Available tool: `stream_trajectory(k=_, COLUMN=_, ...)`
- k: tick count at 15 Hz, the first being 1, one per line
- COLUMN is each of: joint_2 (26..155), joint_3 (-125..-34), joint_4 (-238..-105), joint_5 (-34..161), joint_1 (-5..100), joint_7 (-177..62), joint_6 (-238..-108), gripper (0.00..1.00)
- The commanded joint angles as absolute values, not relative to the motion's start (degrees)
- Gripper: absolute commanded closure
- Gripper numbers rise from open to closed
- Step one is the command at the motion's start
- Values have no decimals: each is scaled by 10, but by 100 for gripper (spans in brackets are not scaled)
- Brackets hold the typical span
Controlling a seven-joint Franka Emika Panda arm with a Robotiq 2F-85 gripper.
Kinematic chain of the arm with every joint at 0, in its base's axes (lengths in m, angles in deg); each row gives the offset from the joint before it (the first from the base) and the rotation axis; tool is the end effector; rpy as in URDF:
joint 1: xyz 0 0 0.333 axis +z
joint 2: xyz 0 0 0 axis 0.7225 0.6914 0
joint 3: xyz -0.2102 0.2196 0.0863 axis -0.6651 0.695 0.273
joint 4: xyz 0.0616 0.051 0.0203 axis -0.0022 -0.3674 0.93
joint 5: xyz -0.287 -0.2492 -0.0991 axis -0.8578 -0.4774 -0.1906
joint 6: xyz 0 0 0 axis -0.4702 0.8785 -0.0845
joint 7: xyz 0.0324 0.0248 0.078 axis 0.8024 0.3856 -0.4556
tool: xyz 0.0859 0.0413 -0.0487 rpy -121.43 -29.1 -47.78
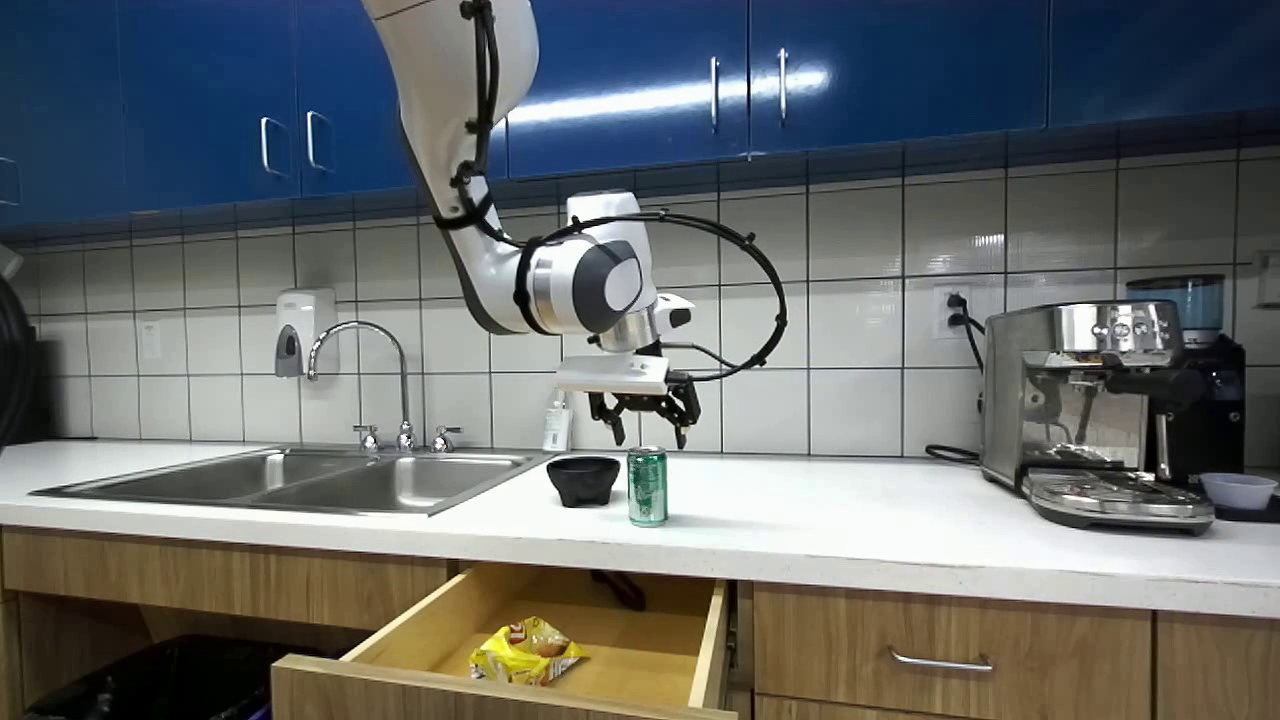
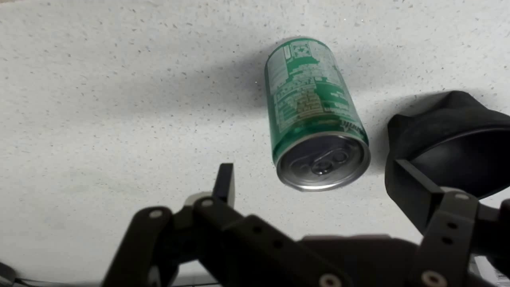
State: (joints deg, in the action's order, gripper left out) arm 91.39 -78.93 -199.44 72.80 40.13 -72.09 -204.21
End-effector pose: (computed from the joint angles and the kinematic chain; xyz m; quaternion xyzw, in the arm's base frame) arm 0.6112 -0.1113 0.3316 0.9678 -0.0463 0.2462 0.0249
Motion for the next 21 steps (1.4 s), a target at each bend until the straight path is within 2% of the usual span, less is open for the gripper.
stream_trajectory(k=1, joint_2=926, joint_3=-781, joint_4=-1971, joint_5=714, joint_1=392, joint_7=-716, joint_6=-2019, gripper=0)
stream_trajectory(k=21, joint_2=972, joint_3=-783, joint_4=-1927, joint_5=706, joint_1=388, joint_7=-715, joint_6=-1979, gripper=0)
